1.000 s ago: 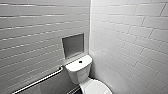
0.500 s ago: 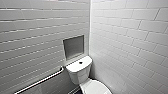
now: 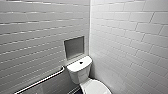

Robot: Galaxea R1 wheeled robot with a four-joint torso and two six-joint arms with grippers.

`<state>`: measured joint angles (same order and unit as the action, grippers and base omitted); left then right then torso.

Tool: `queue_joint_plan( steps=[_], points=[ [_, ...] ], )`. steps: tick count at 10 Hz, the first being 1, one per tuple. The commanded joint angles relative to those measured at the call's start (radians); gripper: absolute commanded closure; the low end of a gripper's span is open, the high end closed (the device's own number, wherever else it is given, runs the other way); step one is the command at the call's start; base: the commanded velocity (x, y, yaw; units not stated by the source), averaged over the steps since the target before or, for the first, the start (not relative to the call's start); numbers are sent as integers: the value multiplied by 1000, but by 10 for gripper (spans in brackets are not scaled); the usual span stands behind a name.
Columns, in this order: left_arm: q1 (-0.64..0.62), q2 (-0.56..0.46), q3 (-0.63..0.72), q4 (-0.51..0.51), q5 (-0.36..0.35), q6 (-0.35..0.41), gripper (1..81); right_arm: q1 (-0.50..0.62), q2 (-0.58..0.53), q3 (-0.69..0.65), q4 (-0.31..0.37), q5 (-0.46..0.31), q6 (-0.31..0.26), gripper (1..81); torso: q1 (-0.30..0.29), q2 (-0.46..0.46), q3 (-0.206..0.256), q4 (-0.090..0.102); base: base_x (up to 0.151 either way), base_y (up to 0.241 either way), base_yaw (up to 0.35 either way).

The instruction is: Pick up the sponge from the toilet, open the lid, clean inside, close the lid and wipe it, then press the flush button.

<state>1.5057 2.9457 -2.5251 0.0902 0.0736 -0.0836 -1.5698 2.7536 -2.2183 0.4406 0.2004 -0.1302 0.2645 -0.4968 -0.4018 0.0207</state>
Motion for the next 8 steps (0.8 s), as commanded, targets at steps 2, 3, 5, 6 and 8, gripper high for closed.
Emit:
queue_joint_plan(
  steps=[2, 3, 5, 6, 8],
  points=[
    [-26, 14, -17, -14, 66, -2, 10, 20, 7, -20, -14, -73, -2, 811, -86, 134, 39, 0, 0, 0, 0],
    [-26, 12, -17, -14, 66, -2, 10, 19, 8, -20, -14, -73, -2, 811, -110, 172, 74, 0, 0, 0, 0],
    [-26, 12, -17, -14, 66, -2, 10, 20, 10, -20, -14, -73, -2, 811, -150, 235, 128, 0, 0, 0, 0],
    [-26, 12, -17, -14, 66, -2, 10, 20, 11, -21, -14, -73, -3, 811, -175, 273, 161, 0, 0, 0, 0],
    [-26, 12, -17, -14, 66, -2, 10, 18, 11, -24, -14, -73, -3, 811, -159, 247, 225, 0, 0, 0, 0]
  ],
)
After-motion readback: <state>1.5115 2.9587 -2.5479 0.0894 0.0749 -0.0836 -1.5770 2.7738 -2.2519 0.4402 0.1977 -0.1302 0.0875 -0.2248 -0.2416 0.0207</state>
